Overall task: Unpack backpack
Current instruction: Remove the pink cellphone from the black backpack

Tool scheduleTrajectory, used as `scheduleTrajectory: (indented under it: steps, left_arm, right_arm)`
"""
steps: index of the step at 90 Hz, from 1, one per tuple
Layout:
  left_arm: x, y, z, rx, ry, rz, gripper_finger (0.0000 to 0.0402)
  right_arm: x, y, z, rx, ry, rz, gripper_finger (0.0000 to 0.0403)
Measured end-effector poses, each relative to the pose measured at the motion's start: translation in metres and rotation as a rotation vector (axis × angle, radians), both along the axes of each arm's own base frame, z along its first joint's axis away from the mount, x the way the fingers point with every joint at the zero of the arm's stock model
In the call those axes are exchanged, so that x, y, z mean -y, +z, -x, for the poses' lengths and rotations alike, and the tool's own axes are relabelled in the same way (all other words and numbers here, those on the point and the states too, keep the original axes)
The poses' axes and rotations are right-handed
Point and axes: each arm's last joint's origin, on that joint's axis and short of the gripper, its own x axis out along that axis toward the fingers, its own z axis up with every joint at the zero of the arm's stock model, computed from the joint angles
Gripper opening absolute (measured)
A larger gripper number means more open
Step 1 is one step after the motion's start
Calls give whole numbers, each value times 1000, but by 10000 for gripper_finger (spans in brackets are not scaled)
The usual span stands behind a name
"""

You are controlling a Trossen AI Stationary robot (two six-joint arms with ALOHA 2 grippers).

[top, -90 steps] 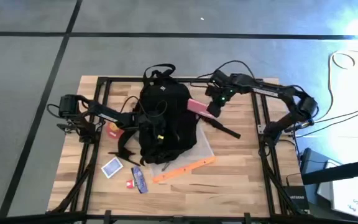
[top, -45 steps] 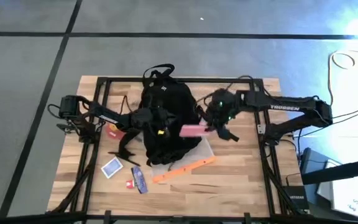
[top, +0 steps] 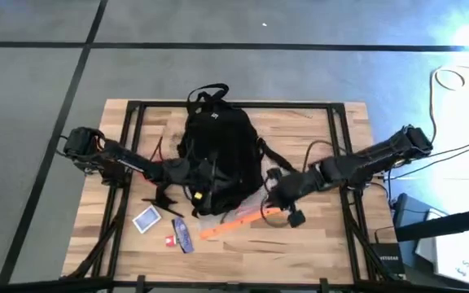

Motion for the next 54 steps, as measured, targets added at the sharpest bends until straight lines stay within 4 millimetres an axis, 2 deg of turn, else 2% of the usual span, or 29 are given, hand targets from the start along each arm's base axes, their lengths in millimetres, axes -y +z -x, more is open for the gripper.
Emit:
scheduleTrajectory:
  steps: [14,38,54]
  left_arm:
    - [35,6,8,64,-64,27,0]
    - [79,6,25,57,-48,46,0]
    - [100,-3,34,-13,-62,37,0]
  right_arm:
    - [-39,-20,-6,35,-44,94,33]
    - [-108,-77,-17,117,-30,225,33]
    - [-137,-118,-14,185,-6,466,33]
